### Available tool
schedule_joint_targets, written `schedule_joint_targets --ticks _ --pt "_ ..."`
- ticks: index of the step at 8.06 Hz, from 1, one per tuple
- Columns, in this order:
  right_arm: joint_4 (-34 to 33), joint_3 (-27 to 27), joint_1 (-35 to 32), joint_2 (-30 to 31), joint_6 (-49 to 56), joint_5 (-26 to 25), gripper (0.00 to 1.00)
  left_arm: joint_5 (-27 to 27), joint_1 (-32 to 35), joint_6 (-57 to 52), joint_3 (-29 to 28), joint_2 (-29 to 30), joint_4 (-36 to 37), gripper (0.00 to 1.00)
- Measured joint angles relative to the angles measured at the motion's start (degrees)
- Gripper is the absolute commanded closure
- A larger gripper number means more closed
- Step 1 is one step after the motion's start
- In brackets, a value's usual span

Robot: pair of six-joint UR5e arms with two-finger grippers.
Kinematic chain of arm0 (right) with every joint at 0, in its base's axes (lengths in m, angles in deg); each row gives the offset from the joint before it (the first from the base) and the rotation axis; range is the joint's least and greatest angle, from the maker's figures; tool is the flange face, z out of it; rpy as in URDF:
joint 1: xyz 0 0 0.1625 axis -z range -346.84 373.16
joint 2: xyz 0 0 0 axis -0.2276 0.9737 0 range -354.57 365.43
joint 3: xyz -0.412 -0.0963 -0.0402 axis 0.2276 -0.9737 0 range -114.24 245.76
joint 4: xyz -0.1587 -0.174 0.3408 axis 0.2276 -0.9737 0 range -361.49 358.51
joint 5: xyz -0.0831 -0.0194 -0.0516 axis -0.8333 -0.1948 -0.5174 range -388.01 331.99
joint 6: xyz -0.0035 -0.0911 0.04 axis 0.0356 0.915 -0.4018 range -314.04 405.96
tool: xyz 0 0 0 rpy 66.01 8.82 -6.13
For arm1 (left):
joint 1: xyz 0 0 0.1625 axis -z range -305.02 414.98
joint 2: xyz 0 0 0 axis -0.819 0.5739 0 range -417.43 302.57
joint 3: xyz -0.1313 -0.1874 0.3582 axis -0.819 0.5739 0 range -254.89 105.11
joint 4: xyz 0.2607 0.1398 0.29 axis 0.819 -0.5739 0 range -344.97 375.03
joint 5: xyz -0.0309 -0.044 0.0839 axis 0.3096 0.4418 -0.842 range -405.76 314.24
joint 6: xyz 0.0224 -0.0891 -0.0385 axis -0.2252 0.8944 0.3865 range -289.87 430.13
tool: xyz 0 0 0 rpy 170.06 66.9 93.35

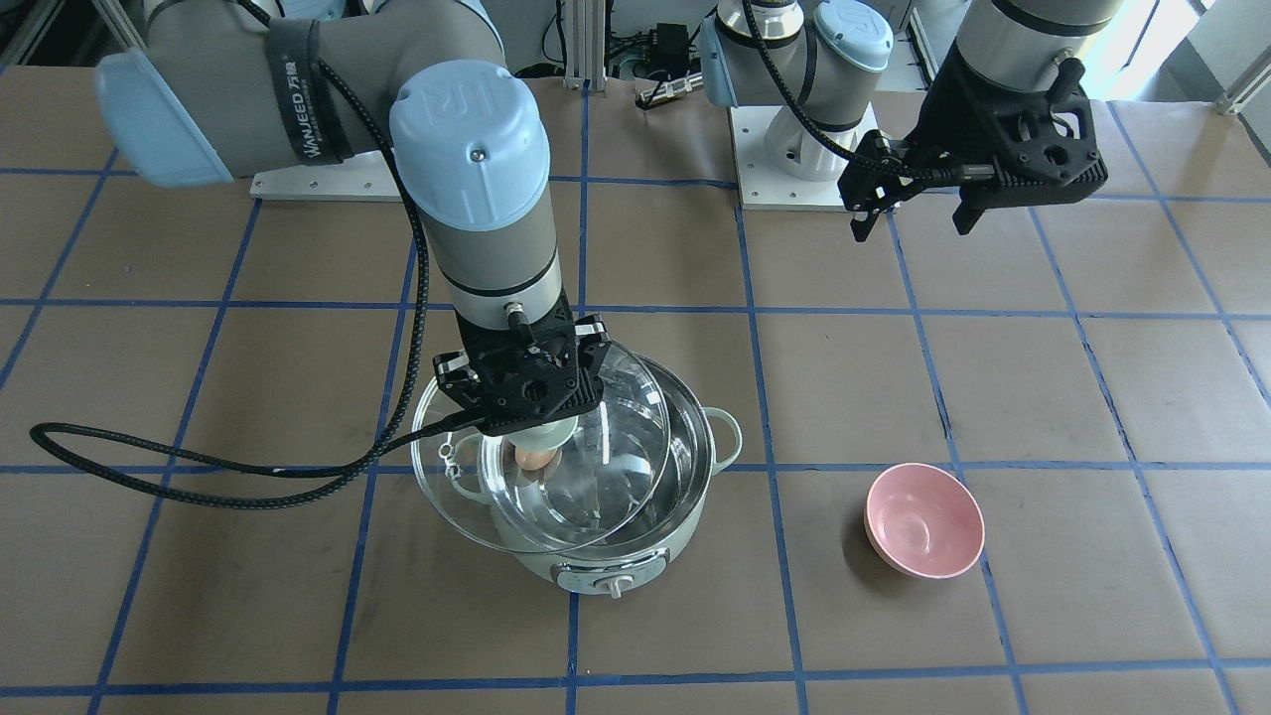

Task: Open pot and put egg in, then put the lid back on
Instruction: 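Lower the glass lid onto the pot with the right gripper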

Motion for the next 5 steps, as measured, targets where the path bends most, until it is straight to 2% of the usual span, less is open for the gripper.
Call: schedule_joint_targets --ticks 5 --pt "-2.0 0.4 -2.4 -1.8 -1.4 1.8 1.00 1.3 2.8 -0.3 0.6 0.4 1.0 0.00"
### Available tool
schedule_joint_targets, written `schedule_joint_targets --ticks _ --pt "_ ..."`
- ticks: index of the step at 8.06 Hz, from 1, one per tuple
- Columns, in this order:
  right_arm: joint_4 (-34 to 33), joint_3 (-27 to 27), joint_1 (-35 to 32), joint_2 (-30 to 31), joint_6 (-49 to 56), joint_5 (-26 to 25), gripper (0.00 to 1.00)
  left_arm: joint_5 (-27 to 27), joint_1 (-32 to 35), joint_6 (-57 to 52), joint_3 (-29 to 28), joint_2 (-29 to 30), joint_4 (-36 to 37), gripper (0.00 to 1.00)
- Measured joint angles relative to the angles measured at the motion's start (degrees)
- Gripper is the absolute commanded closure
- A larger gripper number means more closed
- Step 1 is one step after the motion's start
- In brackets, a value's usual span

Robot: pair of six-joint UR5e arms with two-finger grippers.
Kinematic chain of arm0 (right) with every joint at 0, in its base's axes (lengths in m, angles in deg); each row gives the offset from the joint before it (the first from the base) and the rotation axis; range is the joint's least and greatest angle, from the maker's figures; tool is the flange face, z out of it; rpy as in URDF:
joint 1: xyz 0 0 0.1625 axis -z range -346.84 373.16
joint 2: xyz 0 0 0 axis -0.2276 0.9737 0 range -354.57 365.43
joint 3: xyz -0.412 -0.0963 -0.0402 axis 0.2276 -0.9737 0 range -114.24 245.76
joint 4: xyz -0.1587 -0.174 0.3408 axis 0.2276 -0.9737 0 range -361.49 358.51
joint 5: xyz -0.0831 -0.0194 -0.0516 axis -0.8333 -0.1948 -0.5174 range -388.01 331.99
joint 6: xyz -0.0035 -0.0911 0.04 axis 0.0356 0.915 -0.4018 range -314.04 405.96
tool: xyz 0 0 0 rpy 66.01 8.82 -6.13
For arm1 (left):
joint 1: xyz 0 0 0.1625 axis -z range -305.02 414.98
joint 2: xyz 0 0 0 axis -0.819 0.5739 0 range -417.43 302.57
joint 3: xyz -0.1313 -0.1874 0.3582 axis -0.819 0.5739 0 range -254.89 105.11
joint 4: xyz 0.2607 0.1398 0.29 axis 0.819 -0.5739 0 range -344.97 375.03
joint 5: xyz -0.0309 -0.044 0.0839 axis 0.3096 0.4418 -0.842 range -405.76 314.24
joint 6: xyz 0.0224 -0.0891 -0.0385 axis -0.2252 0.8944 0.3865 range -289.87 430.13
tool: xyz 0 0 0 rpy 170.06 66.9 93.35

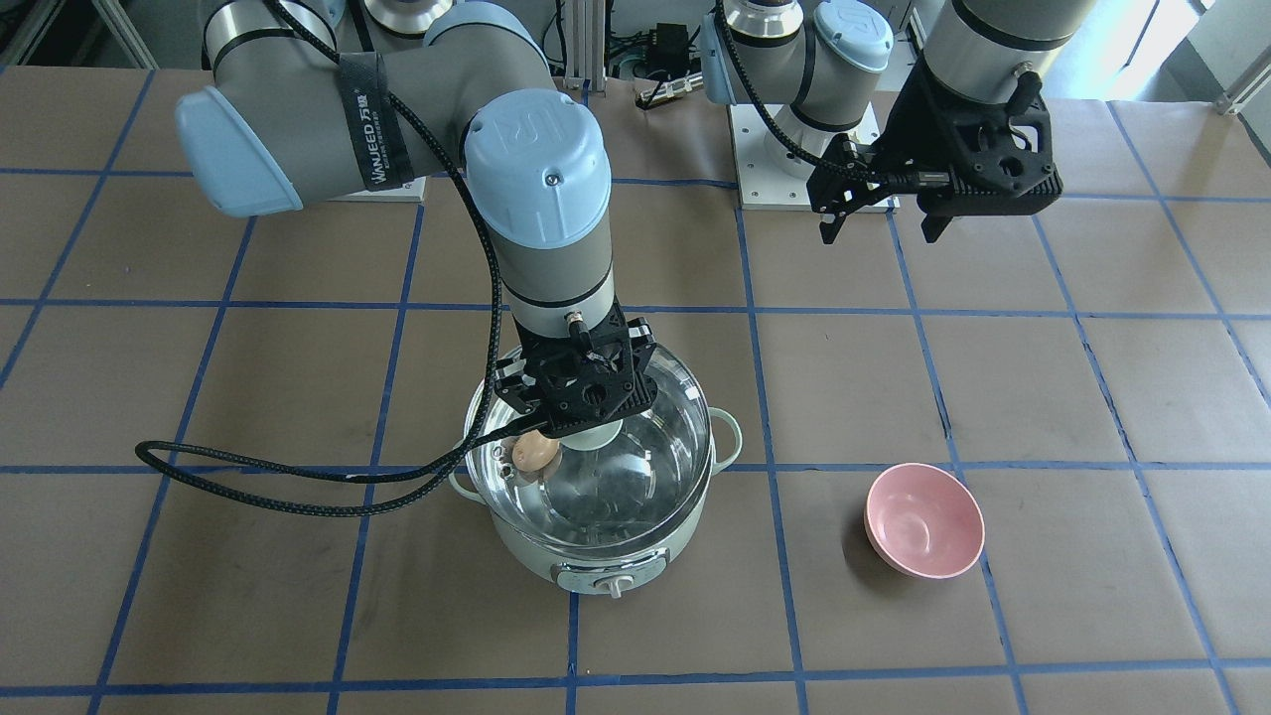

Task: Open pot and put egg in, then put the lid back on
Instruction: 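Lower the glass lid onto the pot with the right gripper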

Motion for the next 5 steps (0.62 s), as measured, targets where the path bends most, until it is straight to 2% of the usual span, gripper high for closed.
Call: schedule_joint_targets --ticks 5 --pt "-0.5 0.5 -0.2 -1.3 1.0 0.9 1.00 0.1 2.0 -0.4 1.0 0.6 6.0 0.00"
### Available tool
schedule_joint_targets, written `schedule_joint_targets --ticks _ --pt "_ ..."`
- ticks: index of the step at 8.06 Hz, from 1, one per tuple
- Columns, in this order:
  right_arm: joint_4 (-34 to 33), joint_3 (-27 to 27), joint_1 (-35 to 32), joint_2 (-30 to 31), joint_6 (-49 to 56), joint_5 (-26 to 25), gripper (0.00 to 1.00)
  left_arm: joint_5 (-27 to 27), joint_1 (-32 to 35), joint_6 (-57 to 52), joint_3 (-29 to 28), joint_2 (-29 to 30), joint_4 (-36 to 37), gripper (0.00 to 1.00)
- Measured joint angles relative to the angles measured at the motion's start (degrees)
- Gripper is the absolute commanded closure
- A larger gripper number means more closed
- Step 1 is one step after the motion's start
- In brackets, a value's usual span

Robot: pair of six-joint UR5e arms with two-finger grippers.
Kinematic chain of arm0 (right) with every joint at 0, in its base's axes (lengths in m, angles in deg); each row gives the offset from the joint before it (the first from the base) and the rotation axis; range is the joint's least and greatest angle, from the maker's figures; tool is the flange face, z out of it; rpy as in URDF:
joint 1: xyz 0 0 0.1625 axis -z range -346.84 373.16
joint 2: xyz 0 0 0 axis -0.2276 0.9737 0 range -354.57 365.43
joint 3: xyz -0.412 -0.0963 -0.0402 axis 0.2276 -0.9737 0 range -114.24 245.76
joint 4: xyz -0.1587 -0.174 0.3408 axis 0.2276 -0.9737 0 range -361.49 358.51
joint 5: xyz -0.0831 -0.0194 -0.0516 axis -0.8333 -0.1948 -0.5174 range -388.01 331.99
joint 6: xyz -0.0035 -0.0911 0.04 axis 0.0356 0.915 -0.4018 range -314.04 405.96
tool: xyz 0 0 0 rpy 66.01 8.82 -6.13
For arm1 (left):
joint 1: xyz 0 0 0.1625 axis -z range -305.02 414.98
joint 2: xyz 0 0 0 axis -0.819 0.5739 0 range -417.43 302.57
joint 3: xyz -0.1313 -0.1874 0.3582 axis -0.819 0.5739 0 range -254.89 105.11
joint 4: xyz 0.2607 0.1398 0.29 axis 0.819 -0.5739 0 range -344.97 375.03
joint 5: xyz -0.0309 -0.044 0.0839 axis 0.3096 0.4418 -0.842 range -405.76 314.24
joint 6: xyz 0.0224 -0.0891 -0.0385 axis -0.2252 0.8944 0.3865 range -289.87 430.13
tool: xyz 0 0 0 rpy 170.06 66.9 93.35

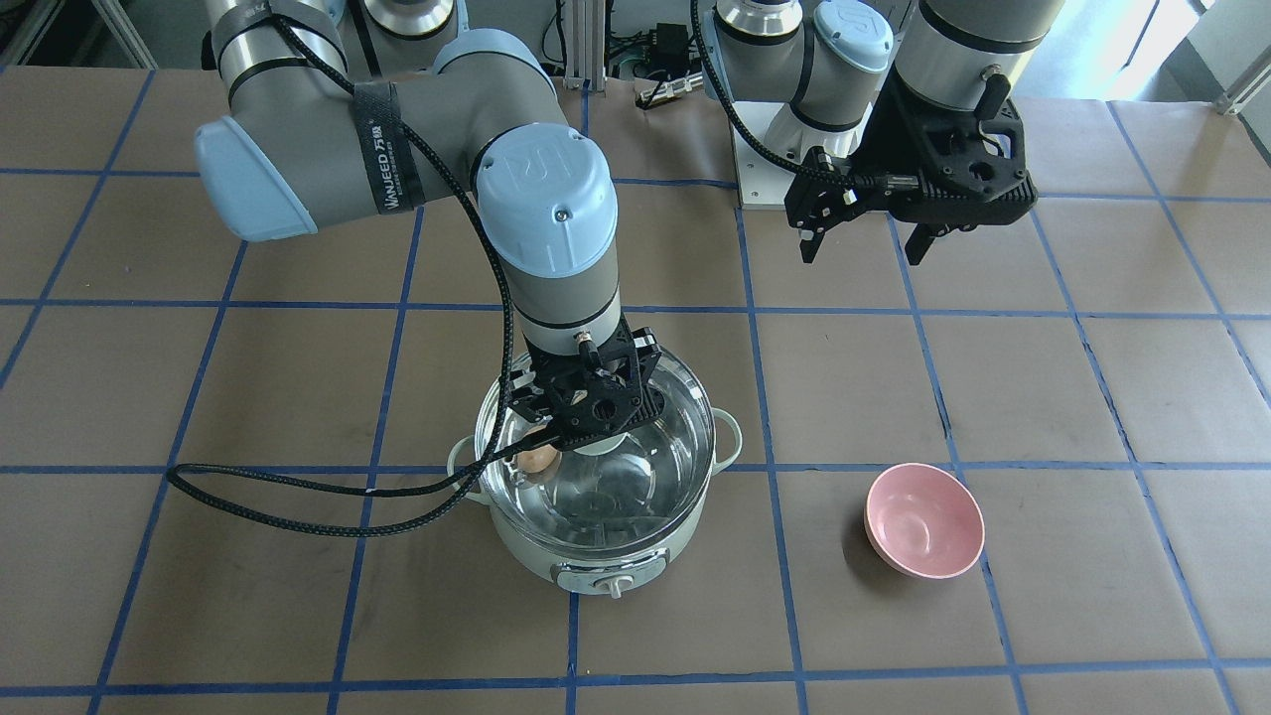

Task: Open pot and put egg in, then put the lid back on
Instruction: 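Lower the glass lid onto the pot with the right gripper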

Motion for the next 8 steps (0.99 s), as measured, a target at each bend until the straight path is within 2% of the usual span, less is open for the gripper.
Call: schedule_joint_targets --ticks 8 --pt "-2.1 0.8 0.0 -1.5 1.5 0.1 1.00 -0.5 -0.4 -0.3 0.2 1.6 0.4 0.00"
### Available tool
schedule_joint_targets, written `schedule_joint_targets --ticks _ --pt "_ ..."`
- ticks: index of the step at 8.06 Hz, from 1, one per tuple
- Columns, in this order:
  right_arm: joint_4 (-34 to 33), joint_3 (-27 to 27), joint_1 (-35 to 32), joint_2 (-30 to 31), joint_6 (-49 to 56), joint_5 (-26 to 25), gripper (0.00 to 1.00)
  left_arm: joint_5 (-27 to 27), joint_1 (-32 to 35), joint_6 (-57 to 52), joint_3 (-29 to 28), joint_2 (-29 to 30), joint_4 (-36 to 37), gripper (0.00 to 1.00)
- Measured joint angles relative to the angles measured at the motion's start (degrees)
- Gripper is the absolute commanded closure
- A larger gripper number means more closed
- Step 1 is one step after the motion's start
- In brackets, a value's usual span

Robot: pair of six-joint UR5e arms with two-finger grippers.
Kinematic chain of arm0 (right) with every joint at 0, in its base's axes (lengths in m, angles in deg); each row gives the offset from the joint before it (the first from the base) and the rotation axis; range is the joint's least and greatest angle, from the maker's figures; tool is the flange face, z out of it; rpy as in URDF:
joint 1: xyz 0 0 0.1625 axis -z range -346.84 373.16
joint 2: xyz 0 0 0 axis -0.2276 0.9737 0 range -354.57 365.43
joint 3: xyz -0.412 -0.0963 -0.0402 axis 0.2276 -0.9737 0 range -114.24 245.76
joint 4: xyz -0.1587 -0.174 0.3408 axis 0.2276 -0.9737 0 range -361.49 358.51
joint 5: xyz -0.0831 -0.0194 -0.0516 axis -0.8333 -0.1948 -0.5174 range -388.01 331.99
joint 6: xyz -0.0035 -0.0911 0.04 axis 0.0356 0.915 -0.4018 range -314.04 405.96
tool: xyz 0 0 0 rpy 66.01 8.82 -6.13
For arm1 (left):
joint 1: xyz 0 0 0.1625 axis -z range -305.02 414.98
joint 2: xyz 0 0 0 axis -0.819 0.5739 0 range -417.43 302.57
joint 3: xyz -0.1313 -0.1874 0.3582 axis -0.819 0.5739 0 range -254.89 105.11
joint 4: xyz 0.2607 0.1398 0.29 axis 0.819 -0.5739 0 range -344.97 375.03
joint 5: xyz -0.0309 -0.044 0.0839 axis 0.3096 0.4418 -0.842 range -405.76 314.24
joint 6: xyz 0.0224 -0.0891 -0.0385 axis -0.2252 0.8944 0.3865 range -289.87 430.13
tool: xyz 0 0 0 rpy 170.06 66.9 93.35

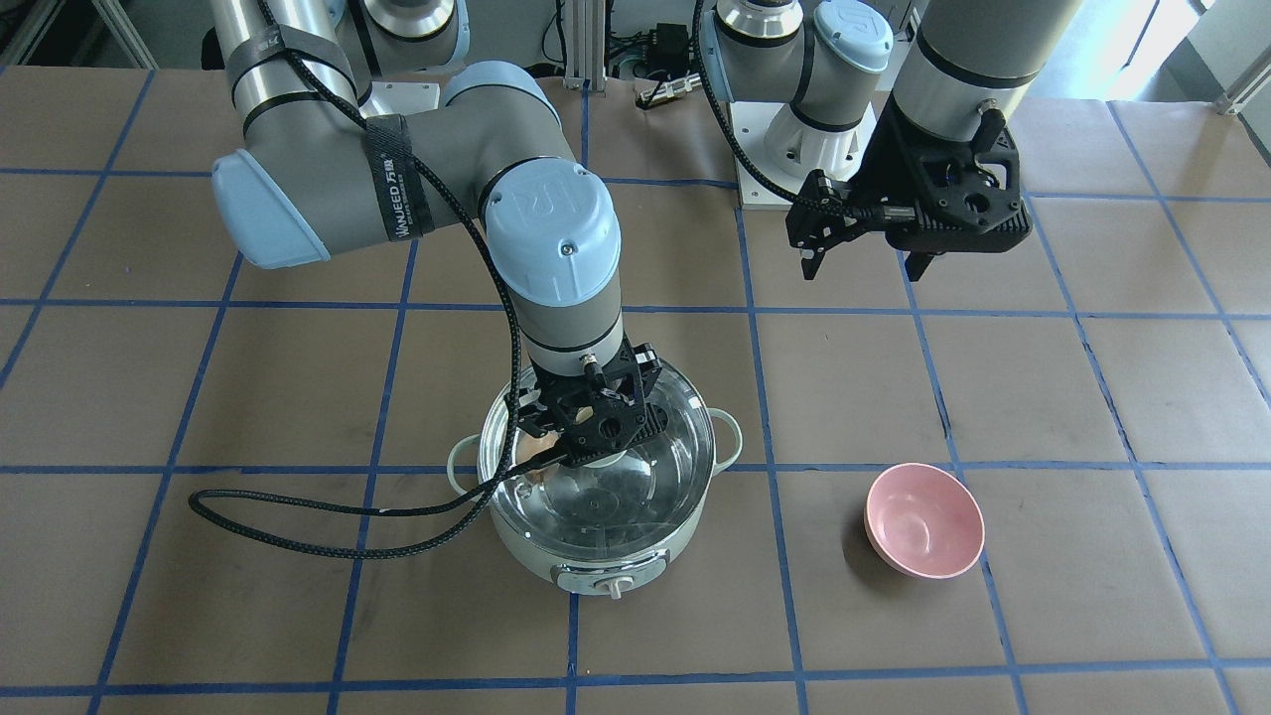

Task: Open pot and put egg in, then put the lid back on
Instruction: 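Lower the glass lid onto the pot with the right gripper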

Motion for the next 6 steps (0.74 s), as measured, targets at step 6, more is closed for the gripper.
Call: schedule_joint_targets --ticks 6 --pt "0.0 0.1 0.0 -0.1 2.0 -0.5 1.00 -0.2 0.4 0.2 -0.1 0.6 2.2 0.00"
